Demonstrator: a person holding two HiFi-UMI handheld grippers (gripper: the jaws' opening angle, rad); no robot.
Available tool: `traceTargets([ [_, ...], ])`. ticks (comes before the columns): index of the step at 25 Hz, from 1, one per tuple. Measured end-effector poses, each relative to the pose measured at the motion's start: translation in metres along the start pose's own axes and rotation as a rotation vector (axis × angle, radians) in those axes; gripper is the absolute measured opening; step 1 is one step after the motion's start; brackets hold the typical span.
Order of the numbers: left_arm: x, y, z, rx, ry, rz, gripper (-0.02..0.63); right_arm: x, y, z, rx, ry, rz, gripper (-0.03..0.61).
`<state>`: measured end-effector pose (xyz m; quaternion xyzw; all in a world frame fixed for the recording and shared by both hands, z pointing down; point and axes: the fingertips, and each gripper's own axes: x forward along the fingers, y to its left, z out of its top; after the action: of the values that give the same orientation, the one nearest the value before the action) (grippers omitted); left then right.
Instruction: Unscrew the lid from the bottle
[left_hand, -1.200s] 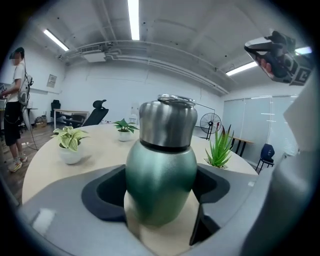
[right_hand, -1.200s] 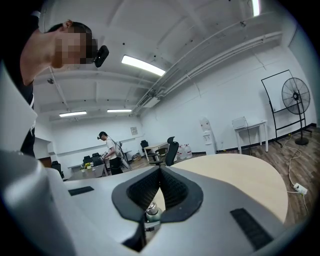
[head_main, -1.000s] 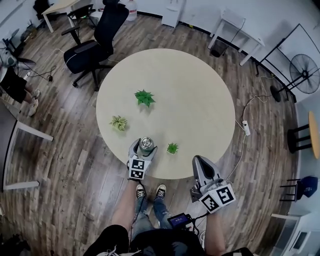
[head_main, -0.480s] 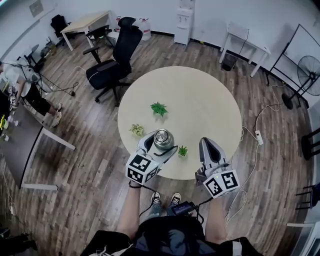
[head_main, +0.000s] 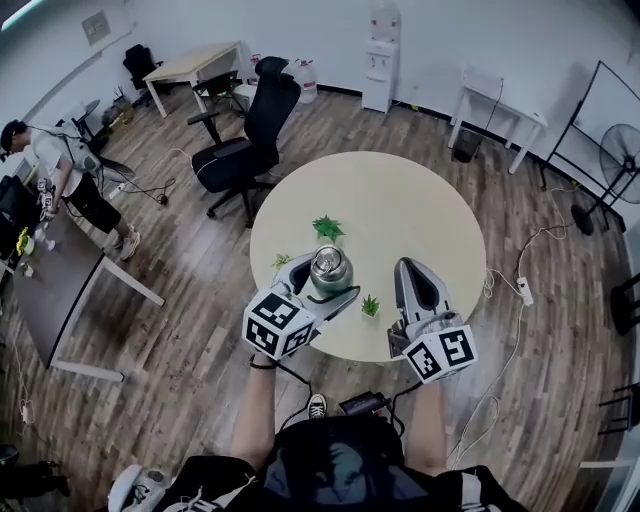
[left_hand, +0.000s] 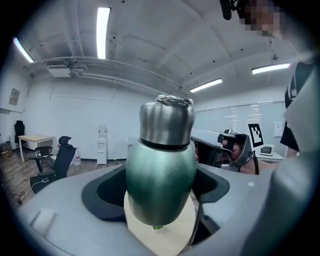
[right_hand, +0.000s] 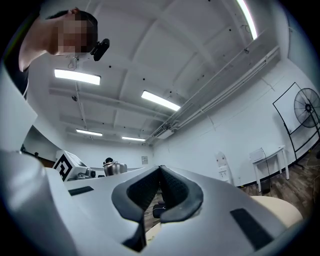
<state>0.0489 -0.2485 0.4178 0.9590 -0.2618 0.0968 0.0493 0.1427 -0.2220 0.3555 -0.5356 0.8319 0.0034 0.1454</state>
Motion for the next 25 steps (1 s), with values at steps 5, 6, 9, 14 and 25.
traceTargets([
  [5, 0.003, -0.008, -0.002, 0.015, 0.015, -0.010, 0.382, -0.001, 0.005, -0.007, -0.018, 0.026, 0.042, 0.138],
  [6, 0.004, -0.009, -0.001, 0.014, 0.016, -0.011, 0.382, 0.000, 0.008, -0.006, -0.026, 0.029, 0.055, 0.189],
  [9, 0.003, -0.011, 0.000, 0.014, 0.022, -0.010, 0.382, -0.001, 0.017, -0.001, -0.044, 0.032, 0.096, 0.281],
  [14, 0.005, -0.014, -0.003, 0.018, 0.032, -0.017, 0.382, -0.001, 0.037, -0.001, -0.082, 0.055, 0.178, 0.305],
  [25, 0.012, -0.039, -0.010, 0.063, 0.064, -0.078, 0.382, 0.014, 0.084, -0.017, -0.139, 0.128, 0.321, 0.312],
])
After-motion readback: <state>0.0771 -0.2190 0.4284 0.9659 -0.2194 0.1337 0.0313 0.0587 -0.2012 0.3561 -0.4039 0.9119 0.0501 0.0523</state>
